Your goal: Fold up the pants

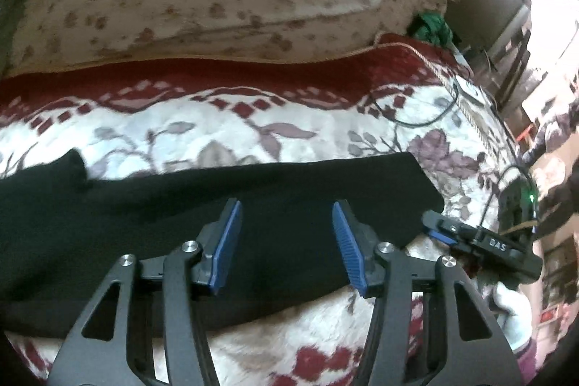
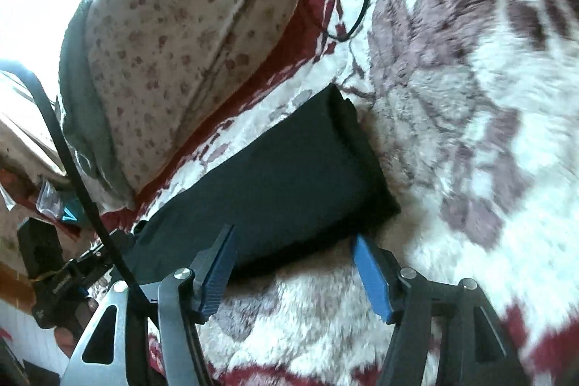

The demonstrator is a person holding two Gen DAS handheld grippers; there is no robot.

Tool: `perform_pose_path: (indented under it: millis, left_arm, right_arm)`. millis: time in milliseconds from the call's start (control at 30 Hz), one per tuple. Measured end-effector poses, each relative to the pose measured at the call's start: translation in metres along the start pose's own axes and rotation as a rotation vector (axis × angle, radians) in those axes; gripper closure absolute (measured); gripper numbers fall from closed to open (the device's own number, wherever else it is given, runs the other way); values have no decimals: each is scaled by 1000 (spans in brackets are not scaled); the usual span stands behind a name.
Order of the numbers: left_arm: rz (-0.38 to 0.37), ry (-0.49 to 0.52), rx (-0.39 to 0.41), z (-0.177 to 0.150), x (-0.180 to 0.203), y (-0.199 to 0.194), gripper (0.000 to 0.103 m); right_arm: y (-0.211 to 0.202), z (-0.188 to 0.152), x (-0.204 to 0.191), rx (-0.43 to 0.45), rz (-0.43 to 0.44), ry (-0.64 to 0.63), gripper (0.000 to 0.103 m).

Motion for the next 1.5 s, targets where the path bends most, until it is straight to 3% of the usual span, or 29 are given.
perform_pose_path:
  millis: [67,333,667,867,967,1200,1500]
  left_arm:
    - [5,25,-9,4,7,9,51]
    - [-3,113,-68,17,35,55,51]
    - [-70,241,-152,27,66,98,51]
    - [-101,334,-220,14,79,103,51]
    - [-134,328,-235,13,79,99,51]
    - [-163,295,-252,16,71,97,51]
    - [-201,422,-309,10,81,103,51]
  right_arm:
    - [5,7,2,13,23,5,36]
    - [11,21,0,76,131,3,34]
    - [12,22,-2,63,196,-4,33]
    - [5,25,0,58,286,62,33]
    - [2,26,1,63,318,89,33]
    - [0,26,0,65,324,90,33]
    - [-4,29,4,65,369,130,33]
Point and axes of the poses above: each gripper's, at about its wrist camera, not at the fingertips, and y roughly the way its jaws point, x to its right, z to its top, the point moved 9 cm from there along y, roughly the way its jaws point, and after that the axes turned 4 degrees about -z, right-handed, at the moved point
